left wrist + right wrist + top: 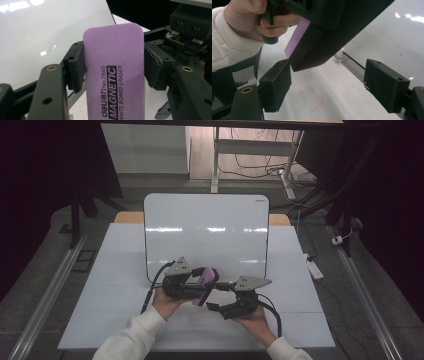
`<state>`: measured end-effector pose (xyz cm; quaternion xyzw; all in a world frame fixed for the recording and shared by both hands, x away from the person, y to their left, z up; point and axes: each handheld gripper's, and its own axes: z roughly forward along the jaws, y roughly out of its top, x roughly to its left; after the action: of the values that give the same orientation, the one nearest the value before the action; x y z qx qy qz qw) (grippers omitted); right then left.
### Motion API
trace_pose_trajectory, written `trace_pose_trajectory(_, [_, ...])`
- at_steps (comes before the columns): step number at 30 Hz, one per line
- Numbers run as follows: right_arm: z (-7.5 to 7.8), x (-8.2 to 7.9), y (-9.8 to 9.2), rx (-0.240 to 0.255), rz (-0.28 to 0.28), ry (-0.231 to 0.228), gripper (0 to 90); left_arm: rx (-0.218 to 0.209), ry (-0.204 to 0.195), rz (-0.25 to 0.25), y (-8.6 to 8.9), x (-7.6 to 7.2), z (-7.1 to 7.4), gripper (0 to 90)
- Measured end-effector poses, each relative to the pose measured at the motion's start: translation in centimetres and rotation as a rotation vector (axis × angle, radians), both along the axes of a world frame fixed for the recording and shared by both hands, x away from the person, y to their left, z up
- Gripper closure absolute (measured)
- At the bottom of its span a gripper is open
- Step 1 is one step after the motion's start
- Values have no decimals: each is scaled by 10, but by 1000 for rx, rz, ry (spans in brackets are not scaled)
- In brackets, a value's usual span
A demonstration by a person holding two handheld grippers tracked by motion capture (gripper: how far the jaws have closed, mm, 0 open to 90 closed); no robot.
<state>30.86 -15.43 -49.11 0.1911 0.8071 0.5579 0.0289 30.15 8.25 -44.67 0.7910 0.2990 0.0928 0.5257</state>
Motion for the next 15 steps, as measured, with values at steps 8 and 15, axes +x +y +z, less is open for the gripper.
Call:
trace_pose_trajectory(8, [0, 2, 2, 24, 7, 16, 218, 2, 2, -10, -2, 0, 0, 400])
trace_pose_trajectory(15, [1, 5, 9, 43, 41, 25, 217, -2, 7, -26, -4, -1, -1, 400])
